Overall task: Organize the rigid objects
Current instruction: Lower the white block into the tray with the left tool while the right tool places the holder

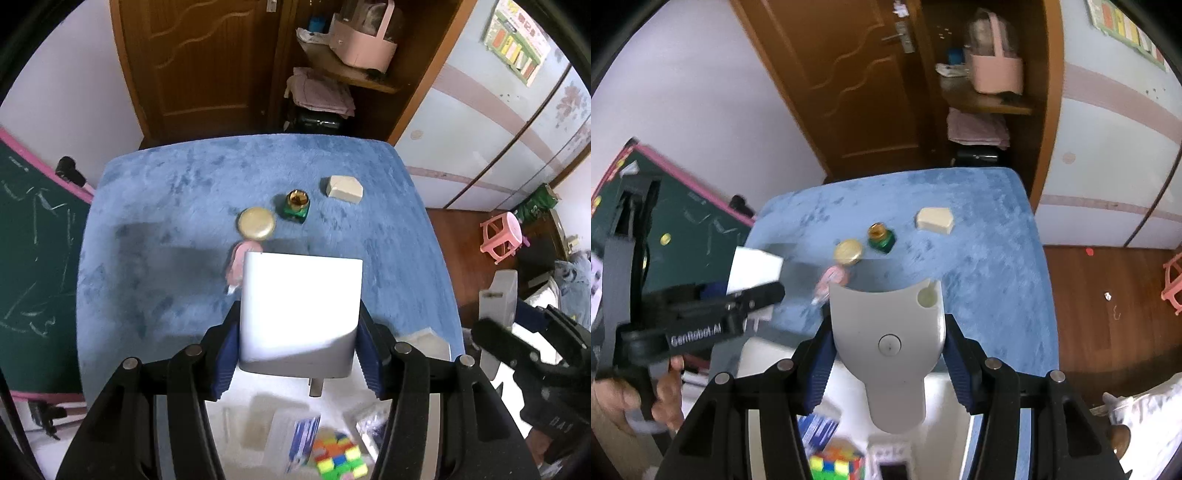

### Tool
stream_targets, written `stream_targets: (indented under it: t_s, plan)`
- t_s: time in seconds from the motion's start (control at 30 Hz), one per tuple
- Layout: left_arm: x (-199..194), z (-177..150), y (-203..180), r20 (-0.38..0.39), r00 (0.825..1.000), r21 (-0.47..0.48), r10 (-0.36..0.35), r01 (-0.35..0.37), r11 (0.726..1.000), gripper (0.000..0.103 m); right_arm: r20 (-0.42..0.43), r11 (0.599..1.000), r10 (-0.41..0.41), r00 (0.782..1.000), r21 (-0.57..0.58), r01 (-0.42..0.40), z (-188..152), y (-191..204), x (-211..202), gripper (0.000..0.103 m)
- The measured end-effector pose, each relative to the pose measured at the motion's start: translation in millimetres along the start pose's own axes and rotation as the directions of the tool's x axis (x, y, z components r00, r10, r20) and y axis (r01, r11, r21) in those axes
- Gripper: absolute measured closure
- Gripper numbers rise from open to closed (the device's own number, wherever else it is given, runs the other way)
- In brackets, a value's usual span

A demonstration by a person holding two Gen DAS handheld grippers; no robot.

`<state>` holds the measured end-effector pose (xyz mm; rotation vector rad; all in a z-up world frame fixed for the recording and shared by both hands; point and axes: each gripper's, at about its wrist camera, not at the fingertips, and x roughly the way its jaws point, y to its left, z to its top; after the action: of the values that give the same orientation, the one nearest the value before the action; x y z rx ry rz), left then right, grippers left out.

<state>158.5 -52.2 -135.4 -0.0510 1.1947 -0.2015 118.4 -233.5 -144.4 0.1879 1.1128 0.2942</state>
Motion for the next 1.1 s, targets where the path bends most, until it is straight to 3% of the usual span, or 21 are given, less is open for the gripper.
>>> stream_targets:
  t_s: [0.23,0.57,0.8,1.1]
  plan:
    - [-10.3,-51.1,-2.9,-0.027,0.999,0.064,0.044,-0.042,0.997,0.044,-0.040,0.997,0.013,0.999,-0.070,-0.016,-52.7,27.9,-10.3,0.048]
    - [19.5,-112.5,-1.9,-0.105,0.991,0.059,0.085,-0.079,0.995,0.044,-0.109,0.989,-0.021,0.994,-0.146,0.005,-111.0,46.7,13.0,0.048]
    - [45.1,-135.7,6.3,-0.158,0.976,0.047,0.147,-0.141,0.989,0.044,-0.168,0.985,-0.062,0.984,-0.172,0.032,-139.2,51.1,40.4,0.048]
    - [63.6,-146.8,6.4,-0.196,0.964,0.072,0.177,-0.166,0.984,0.044,-0.262,0.971,-0.144,0.954,-0.221,0.086,-160.4,48.3,75.2,0.047]
